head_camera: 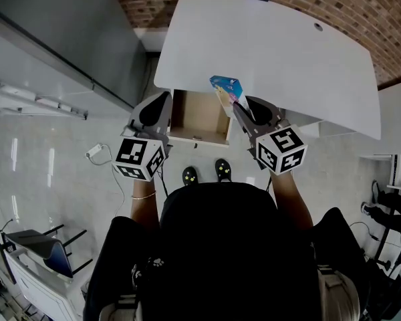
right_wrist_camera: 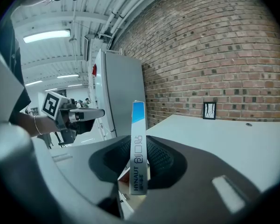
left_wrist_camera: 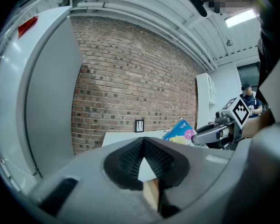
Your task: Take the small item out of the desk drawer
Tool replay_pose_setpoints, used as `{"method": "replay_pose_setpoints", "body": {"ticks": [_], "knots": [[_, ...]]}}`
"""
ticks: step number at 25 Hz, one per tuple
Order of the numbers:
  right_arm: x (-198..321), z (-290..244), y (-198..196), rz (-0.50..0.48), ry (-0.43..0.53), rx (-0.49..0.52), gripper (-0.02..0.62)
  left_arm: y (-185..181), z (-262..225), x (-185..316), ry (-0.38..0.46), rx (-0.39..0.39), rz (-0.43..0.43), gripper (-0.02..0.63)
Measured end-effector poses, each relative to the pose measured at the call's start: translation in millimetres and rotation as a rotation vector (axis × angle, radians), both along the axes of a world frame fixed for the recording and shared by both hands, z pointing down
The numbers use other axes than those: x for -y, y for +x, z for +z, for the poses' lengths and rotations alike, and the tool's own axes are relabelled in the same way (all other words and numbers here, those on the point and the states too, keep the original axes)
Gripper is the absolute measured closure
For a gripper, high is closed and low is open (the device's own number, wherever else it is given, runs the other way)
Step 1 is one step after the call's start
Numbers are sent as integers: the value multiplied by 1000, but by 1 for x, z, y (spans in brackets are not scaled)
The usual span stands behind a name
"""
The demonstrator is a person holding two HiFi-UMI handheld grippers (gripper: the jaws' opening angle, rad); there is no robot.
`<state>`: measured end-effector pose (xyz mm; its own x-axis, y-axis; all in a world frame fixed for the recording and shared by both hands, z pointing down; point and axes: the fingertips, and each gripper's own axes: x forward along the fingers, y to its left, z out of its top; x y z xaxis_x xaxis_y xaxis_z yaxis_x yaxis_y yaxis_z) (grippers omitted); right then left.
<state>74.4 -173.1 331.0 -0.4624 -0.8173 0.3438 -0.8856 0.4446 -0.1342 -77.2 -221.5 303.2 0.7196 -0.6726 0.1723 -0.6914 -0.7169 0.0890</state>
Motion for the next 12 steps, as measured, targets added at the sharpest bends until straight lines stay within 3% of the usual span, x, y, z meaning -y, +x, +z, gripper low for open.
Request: {"method": "replay_pose_setpoints", "body": {"ticks": [12], "knots": [[-3, 0, -1, -5, -2, 2, 491, -1, 1, -4, -2, -3, -4, 609]]}}
